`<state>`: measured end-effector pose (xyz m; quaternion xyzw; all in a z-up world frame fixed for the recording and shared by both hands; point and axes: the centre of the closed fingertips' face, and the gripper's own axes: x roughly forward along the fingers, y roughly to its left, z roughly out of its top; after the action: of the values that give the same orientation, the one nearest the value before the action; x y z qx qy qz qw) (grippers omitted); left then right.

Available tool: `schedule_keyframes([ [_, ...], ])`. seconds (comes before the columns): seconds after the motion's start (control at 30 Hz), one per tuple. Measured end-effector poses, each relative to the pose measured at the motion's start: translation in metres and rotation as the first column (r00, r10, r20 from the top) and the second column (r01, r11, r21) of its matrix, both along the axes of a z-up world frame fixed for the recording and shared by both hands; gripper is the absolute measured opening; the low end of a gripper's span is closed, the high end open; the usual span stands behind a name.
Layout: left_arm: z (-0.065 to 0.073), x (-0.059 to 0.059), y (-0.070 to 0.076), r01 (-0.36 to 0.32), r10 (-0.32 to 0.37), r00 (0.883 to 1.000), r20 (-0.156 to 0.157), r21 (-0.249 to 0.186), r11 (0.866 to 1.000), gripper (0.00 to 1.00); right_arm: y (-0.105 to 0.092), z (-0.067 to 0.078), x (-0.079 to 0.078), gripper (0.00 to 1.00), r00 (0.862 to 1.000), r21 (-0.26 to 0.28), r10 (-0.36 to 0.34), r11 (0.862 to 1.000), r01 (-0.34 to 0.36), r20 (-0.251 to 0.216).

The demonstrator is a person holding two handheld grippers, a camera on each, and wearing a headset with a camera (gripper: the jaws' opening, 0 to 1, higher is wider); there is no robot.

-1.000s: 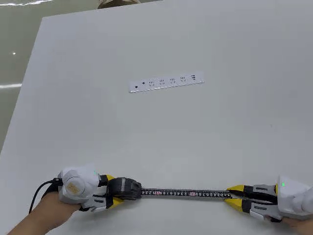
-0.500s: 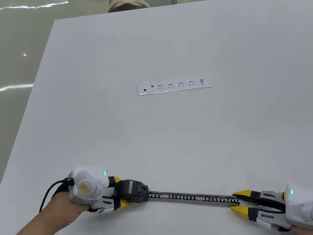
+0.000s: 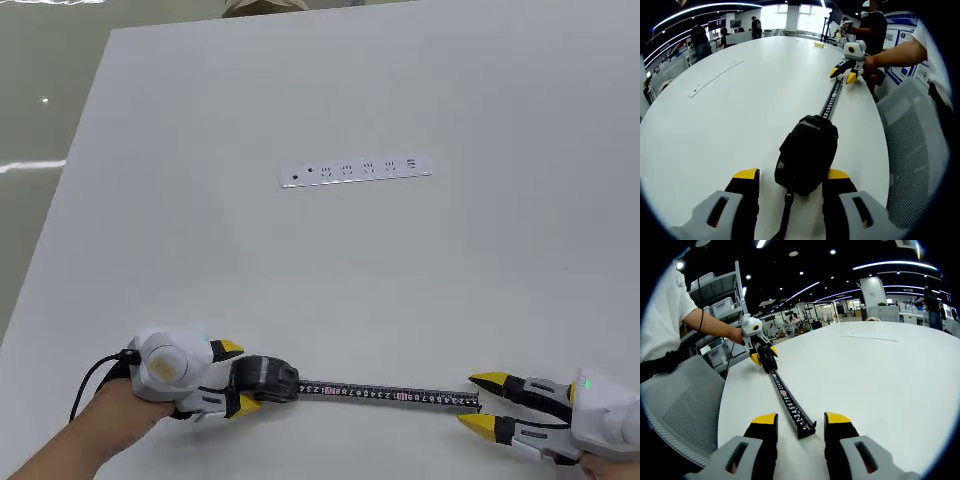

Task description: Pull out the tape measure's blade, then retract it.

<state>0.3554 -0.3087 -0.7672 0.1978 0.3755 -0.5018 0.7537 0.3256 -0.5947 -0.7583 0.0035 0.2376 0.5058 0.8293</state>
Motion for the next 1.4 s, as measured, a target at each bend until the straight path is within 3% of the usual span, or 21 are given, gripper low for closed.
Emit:
schedule_keyframes([
  [0.27,0.010,0.001,-0.001,-0.057,0.058,0.998,0.026,-0.033,0.998,0.55,0.005,0.009,0.003,0.43,0.998,0.039,-0.065,0.997,0.065,-0.010],
  [0.77,0.017,-0.003,-0.001,-0.136,0.140,0.989,0.054,-0.077,0.988,0.59,0.003,0.012,-0.003,0.50,0.990,0.016,-0.138,0.990,0.138,0.008],
  [0.8,0.018,-0.002,-0.001,-0.151,0.156,0.986,0.054,-0.083,0.985,0.59,0.003,0.012,-0.004,0.50,0.989,0.012,-0.150,0.989,0.150,0.006],
  [0.87,0.018,-0.002,0.001,-0.174,0.179,0.983,0.047,-0.087,0.981,0.59,0.005,0.019,-0.003,0.50,0.983,0.054,-0.183,0.982,0.183,-0.007],
  [0.93,0.021,-0.004,0.000,-0.205,0.209,0.977,0.031,-0.114,0.972,0.60,0.006,0.019,-0.005,0.50,0.984,0.040,-0.181,0.983,0.181,-0.002],
  [1.0,0.023,-0.004,0.002,-0.218,0.224,0.974,0.039,-0.121,0.968,0.60,0.007,0.019,-0.008,0.46,0.983,0.031,-0.183,0.983,0.183,-0.001],
  [1.4,0.032,-0.018,0.011,-0.292,0.301,0.953,0.042,-0.151,0.945,0.65,0.009,0.029,-0.012,0.52,0.970,0.028,-0.243,0.970,0.242,0.017],
])
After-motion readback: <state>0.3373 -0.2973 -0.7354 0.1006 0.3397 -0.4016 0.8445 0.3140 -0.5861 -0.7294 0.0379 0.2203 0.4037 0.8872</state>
